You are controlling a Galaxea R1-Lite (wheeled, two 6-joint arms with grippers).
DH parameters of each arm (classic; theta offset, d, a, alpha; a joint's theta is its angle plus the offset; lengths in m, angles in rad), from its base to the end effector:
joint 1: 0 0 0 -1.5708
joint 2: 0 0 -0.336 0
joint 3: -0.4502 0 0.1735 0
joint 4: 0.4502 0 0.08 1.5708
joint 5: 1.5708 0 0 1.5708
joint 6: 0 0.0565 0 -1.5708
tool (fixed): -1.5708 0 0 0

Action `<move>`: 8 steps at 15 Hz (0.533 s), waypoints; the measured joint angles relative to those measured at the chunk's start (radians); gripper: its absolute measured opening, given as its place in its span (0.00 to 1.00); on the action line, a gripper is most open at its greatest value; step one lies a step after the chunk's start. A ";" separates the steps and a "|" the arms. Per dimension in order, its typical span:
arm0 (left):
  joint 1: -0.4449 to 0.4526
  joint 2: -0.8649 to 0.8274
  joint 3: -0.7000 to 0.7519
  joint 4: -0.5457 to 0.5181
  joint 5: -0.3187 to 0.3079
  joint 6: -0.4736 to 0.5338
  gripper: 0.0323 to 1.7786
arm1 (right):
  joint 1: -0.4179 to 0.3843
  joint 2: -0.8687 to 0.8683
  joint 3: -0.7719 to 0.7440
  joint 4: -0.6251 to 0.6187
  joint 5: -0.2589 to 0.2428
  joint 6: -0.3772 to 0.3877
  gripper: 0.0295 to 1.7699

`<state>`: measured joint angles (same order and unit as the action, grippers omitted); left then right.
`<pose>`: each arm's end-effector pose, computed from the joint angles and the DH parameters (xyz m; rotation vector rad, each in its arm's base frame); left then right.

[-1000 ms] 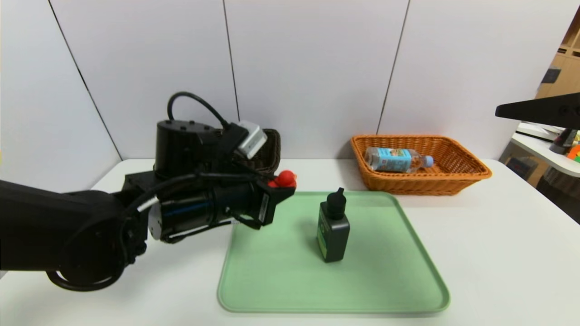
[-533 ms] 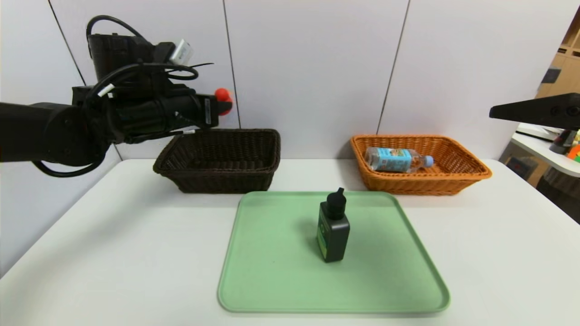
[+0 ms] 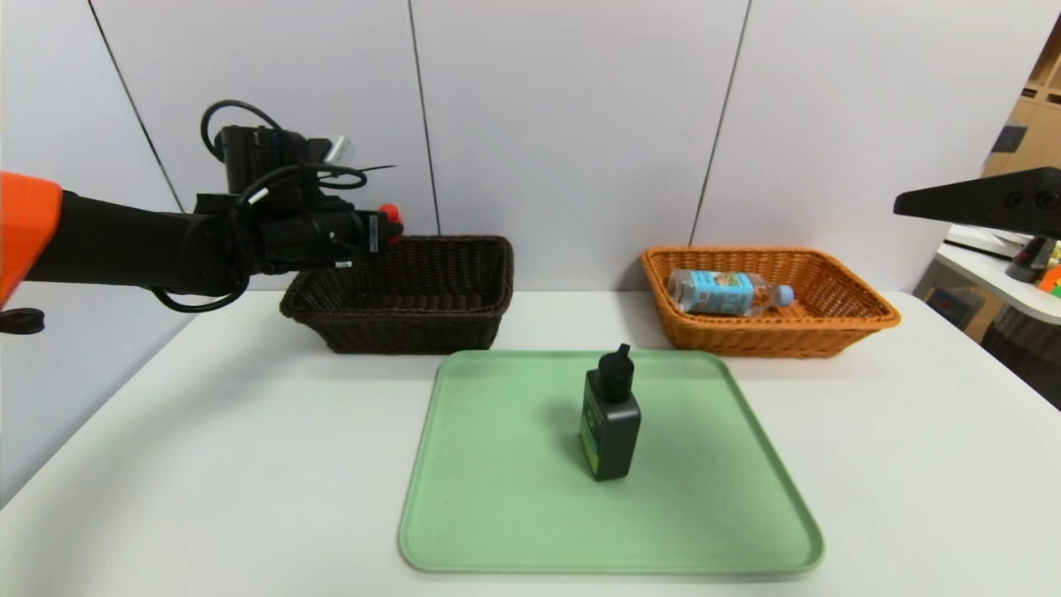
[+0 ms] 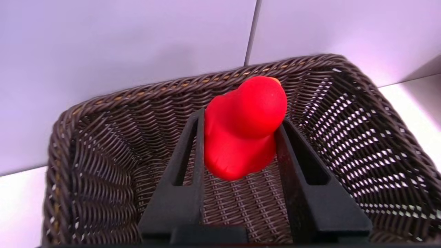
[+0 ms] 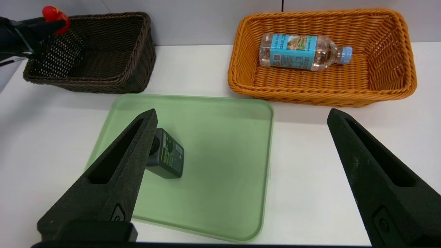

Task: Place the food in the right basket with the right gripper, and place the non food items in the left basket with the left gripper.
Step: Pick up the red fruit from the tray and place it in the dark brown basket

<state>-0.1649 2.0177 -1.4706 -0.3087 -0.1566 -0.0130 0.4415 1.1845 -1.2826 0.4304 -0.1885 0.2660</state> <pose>0.4423 -0.0825 0.2541 -0.0118 0.2415 -0.3184 0.1397 0.0543 0.3575 0.1591 0.3474 0.2066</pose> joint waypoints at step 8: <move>0.003 0.059 -0.042 0.161 0.027 0.003 0.33 | 0.000 0.006 0.006 -0.005 0.001 0.011 0.96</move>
<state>-0.1621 2.0762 -1.5130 -0.1481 -0.1298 -0.0104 0.4415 1.1902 -1.2766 0.4257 -0.1879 0.2774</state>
